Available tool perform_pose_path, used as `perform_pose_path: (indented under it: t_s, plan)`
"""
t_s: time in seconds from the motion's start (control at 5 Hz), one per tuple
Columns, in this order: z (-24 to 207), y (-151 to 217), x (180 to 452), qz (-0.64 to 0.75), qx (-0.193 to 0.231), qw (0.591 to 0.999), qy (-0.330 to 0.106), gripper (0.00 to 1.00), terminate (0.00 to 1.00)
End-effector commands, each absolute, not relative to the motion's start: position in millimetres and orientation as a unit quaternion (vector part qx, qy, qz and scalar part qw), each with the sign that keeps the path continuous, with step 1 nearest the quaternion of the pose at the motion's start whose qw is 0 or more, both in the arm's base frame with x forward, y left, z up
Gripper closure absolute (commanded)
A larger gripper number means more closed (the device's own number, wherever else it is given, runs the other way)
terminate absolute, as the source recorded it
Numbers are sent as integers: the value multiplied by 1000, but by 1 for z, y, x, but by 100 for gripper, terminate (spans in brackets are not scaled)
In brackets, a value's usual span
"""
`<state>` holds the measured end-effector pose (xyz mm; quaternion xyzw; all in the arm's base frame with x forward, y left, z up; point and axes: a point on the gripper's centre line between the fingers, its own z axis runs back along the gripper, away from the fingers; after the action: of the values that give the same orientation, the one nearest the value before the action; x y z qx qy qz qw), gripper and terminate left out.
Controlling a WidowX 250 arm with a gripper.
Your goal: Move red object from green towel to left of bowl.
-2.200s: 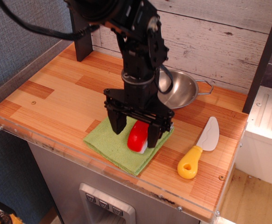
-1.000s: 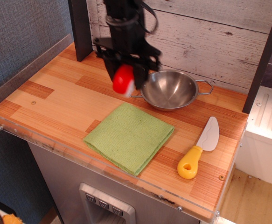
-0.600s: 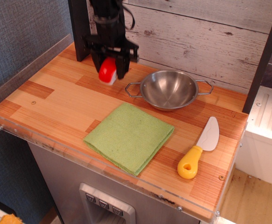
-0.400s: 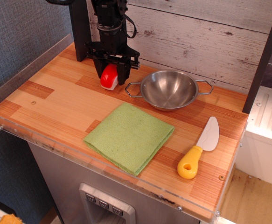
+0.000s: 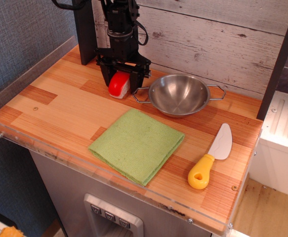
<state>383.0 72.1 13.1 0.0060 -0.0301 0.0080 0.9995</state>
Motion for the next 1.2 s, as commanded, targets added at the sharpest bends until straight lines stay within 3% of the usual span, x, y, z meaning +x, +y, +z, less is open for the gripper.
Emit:
perform_pose_path:
  t_s: [0.0,0.2,0.6,1.0]
  plan:
    - [83,90,377,1,9,995,-101,0,0]
    - [121,80,362,-1,14,992,-123,0,0]
    - [100,31,328,-21,-25,996,-81,0,0]
    - [101,23,324,-38,-20,998,-55,0,0]
